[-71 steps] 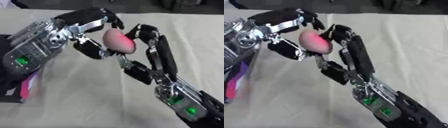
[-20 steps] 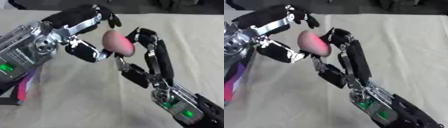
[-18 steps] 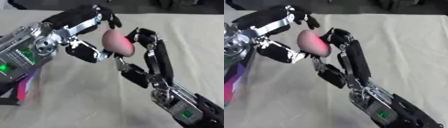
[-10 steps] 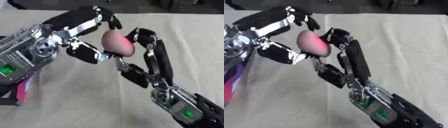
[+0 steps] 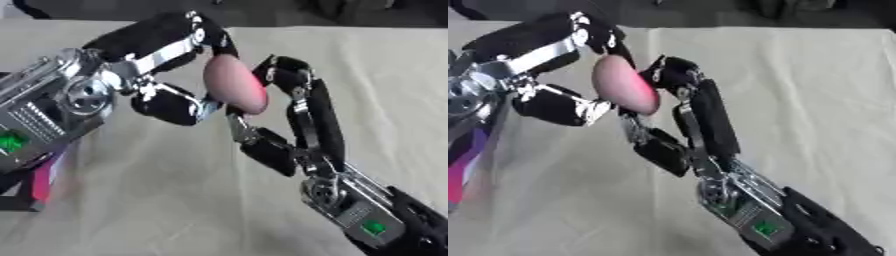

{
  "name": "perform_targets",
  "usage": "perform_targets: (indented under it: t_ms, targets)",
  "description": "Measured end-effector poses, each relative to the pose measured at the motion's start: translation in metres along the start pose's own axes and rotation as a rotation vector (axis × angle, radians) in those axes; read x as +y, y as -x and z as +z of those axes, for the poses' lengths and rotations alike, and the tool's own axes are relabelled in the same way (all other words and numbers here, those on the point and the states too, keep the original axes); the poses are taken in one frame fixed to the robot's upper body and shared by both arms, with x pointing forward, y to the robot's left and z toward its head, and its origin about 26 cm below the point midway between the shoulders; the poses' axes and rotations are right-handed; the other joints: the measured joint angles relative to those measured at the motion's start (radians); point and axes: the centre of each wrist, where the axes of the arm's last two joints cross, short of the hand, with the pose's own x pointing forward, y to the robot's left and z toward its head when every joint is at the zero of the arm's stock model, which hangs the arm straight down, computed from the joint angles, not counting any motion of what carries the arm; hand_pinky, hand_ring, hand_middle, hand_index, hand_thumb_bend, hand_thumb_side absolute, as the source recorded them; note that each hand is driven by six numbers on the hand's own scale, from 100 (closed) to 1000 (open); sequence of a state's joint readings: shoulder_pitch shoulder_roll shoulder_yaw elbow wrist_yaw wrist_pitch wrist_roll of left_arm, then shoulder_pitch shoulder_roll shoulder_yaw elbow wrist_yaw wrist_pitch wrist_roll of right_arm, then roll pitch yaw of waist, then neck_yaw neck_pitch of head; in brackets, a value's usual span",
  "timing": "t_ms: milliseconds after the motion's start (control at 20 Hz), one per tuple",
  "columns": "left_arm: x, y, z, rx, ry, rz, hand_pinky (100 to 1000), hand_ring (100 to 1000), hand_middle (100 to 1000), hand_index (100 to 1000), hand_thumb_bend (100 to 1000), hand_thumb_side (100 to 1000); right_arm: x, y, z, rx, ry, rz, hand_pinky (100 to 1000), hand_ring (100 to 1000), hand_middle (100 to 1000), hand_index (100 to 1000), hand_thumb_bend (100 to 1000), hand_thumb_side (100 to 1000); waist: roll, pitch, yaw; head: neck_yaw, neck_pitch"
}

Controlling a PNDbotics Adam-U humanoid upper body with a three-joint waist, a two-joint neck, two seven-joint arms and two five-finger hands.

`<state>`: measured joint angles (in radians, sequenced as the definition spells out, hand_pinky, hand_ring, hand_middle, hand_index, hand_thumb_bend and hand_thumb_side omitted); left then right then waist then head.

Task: Pick up the objects with one hand, pass them to the other hand, and then place them into the box on the other side of the table.

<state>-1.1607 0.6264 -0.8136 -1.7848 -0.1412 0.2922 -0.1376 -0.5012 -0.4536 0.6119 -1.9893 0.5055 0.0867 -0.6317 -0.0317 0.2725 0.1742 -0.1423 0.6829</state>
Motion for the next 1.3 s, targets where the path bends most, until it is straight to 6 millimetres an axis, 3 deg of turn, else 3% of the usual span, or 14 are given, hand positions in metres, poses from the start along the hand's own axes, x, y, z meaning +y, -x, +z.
perform_targets:
  t_ms: [400,450,550,650,900,1100,1300]
  targets:
    - [0.0,-0.002,0.001,-0.052,-0.031,0.094,741,790,327,456,100,106,0.001,-0.001,0.001,0.023,-0.023,-0.046,509,502,471,521,121,100,0.0,0.002,0.001,-0.001,0.0]
    - [0.0,-0.001,0.001,-0.052,-0.032,0.104,740,784,311,433,100,106,0.001,-0.001,0.001,0.027,-0.026,-0.051,510,503,474,527,174,100,0.0,0.002,0.001,-0.001,0.0]
    - [-0.002,-0.001,0.001,-0.046,-0.03,0.126,739,756,244,339,100,115,0.001,-0.001,0.001,0.034,-0.031,-0.062,513,512,488,544,392,100,0.0,0.004,0.0,-0.001,0.0]
    - [-0.003,0.001,0.001,-0.038,-0.025,0.147,735,725,193,297,100,100,0.001,-0.001,0.001,0.039,-0.038,-0.071,518,518,497,542,425,100,-0.001,0.004,0.0,-0.001,0.0]
    - [-0.004,0.003,0.0,-0.025,-0.017,0.167,728,664,100,260,100,100,0.001,-0.001,0.001,0.043,-0.047,-0.079,523,523,502,545,448,103,-0.001,0.004,-0.001,0.0,0.0]
    - [-0.006,0.007,0.001,-0.012,-0.013,0.176,732,649,100,252,100,100,0.001,0.0,0.001,0.04,-0.049,-0.075,526,531,518,576,425,250,0.0,0.004,-0.003,0.001,0.0]
    - [-0.003,0.011,0.005,-0.005,-0.025,0.176,733,642,100,250,100,100,0.001,0.001,0.001,0.029,-0.041,-0.062,524,538,532,617,422,311,0.001,0.004,-0.006,0.004,0.001]
